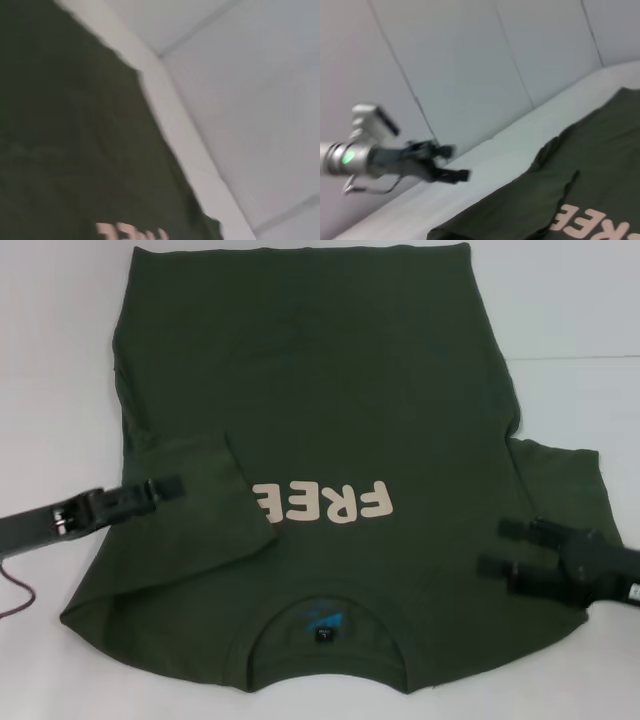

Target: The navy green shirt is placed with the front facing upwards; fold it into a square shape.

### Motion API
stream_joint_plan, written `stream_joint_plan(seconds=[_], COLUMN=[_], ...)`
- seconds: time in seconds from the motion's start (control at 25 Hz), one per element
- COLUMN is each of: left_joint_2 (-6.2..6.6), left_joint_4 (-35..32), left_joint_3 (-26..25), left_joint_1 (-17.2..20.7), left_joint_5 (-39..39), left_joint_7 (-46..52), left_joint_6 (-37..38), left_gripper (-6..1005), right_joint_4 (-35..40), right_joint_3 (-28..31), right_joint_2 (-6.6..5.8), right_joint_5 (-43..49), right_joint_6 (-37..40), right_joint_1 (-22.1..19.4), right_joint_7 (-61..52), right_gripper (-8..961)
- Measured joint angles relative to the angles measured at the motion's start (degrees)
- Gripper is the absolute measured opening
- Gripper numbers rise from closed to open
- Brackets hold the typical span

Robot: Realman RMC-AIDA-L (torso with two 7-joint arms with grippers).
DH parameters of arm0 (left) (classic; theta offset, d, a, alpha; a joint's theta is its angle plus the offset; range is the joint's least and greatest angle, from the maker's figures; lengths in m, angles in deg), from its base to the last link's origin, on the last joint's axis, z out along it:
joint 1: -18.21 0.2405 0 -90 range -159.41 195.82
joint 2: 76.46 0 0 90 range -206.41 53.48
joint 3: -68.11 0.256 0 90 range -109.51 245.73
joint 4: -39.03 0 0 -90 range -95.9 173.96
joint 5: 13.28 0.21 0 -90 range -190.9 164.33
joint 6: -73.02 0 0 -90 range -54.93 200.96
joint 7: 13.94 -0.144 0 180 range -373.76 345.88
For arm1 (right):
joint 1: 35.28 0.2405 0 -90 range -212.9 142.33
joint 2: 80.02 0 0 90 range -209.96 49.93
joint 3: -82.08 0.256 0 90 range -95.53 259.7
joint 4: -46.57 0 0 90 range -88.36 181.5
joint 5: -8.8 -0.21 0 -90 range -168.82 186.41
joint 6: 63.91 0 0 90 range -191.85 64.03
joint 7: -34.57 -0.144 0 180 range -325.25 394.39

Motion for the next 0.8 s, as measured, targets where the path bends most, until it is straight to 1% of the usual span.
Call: stream_joint_plan(seconds=[0.08,0.2,0.28,0.48,0.6,0.68,0.8], left_joint_2=[0.19,0.37,0.39,-0.07,-0.32,-0.85,-1.19], left_joint_4=[-1.16,-2.73,-3.16,-4.5,-5.09,-5.78,-6.59], left_joint_3=[-0.6,-0.27,-0.16,-0.19,-0.08,0.01,0.01], left_joint_1=[0.71,0.99,1.07,2.7,3.68,4.64,5.41], left_joint_5=[0.5,2.69,4.21,5.29,5.79,5.97,5.99], left_joint_7=[-4.21,-7.66,-11.49,-22.47,-29.4,-35.55,-39.36], left_joint_6=[4.71,9.04,10.72,11.72,12.13,12.63,13.22], left_gripper=[920,921,919,917,917,917,917], right_joint_4=[2.03,4.67,6.33,9.52,9.85,9.87,9.95], right_joint_3=[0.0,0.19,0.0,-0.24,0.09,0.25,0.42], right_joint_2=[-0.47,-1.87,-3.23,-7.76,-10.12,-11.19,-12.6], right_joint_5=[0.03,0.03,0.34,4.3,7.2,9.01,12.11], right_joint_6=[0.06,0.26,0.21,0.34,0.09,-0.51,-1.06], right_joint_1=[0.47,1.06,1.53,3.32,4.38,4.97,6.02], right_joint_7=[-5.23,-13.7,-20.01,-38.63,-46.97,-51.22,-57.1], right_gripper=[927,928,928,928,928,927,927])
